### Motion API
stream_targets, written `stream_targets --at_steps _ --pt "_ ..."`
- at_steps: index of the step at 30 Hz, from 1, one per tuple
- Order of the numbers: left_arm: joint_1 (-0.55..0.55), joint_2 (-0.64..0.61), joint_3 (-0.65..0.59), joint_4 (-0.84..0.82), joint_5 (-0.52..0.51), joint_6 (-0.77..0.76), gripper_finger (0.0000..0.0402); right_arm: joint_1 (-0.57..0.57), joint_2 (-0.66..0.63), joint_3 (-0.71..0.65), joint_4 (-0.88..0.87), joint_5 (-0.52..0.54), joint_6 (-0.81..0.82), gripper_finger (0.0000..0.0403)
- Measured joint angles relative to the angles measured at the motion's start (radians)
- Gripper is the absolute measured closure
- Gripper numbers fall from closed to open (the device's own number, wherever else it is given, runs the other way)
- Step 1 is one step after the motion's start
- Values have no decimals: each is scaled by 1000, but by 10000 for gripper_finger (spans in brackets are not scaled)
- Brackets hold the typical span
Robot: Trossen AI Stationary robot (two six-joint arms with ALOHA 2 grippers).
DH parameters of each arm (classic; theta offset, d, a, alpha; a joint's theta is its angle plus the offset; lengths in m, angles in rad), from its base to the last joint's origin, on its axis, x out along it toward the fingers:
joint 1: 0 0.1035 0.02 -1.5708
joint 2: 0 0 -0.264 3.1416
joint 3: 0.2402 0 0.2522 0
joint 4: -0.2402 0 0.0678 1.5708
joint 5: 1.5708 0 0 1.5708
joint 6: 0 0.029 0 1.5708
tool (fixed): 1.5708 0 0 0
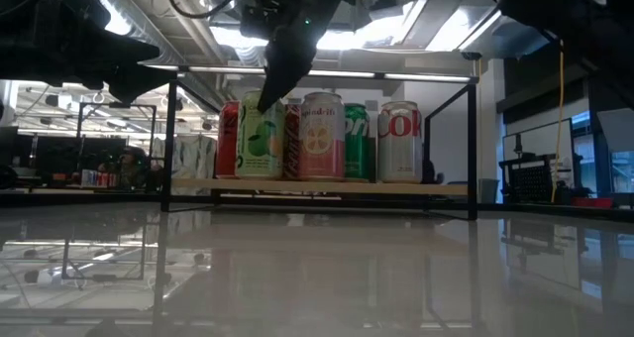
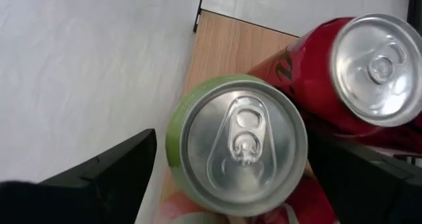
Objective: Place canned beverage on shelf
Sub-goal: Put the light green soda can on the shelf, then return to Home Position
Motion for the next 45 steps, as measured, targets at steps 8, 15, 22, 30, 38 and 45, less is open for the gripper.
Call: stream_targets --at_steps 8,15,22,30,38,45 --pt "0 0 0 0 0 0 51 0 -52 0 3 0 -1 24" --pt "0 0 0 0 0 0 51 0 -116 0 -17 3 -3 24" --pt "0 0 0 0 -1 0 51 -1 -233 0 -106 43 -7 24" --pt "0 0 0 0 -1 0 51 -1 -395 -1 -238 95 -8 24" --pt "0 0 0 0 -1 0 51 -1 -515 -2 -361 124 16 24" --pt "0 0 0 0 0 0 51 -1 -623 -41 -398 152 29 24"
